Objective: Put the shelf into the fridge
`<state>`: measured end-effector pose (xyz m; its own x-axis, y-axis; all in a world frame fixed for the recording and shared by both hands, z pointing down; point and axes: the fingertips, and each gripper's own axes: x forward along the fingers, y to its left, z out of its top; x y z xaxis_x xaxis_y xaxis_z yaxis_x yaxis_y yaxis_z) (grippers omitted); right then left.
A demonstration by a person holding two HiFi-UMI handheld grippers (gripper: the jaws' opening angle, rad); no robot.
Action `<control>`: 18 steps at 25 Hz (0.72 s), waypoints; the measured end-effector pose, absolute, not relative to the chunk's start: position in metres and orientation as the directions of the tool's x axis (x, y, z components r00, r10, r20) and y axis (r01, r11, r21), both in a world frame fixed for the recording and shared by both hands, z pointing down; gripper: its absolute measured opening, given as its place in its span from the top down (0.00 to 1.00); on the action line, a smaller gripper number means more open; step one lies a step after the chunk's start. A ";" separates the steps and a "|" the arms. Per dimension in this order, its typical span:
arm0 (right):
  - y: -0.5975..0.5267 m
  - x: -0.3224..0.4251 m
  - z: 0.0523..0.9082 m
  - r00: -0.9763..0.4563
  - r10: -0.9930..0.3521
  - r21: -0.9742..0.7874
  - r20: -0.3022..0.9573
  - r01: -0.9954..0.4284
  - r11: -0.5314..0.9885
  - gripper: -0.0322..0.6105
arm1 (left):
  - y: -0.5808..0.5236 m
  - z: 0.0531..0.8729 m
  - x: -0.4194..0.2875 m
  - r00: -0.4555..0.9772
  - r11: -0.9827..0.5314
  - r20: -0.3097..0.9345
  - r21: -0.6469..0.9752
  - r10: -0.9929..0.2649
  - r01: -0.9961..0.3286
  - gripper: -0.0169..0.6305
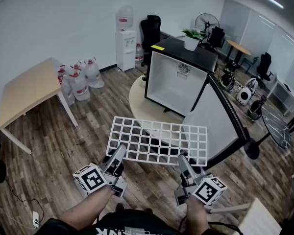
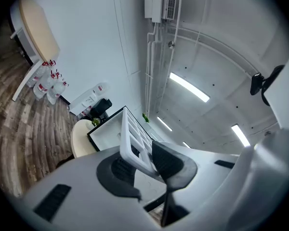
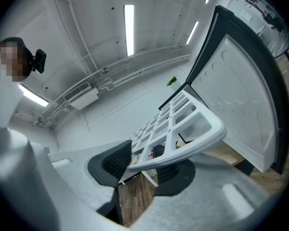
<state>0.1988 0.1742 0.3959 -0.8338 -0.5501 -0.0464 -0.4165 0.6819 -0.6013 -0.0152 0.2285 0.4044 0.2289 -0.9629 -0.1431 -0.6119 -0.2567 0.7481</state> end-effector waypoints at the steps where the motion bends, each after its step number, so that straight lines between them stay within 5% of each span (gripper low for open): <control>1: 0.175 0.198 0.396 -0.834 -0.549 -0.603 -0.050 -0.413 0.682 0.74 | 0.229 0.404 -0.016 0.229 -0.259 -0.146 0.747 -0.962 -0.612 0.84; 18: 0.182 0.140 0.391 -0.830 -0.556 -0.598 -0.045 -0.423 0.681 0.74 | 0.234 0.403 -0.074 0.251 -0.273 -0.148 0.756 -0.957 -0.595 0.84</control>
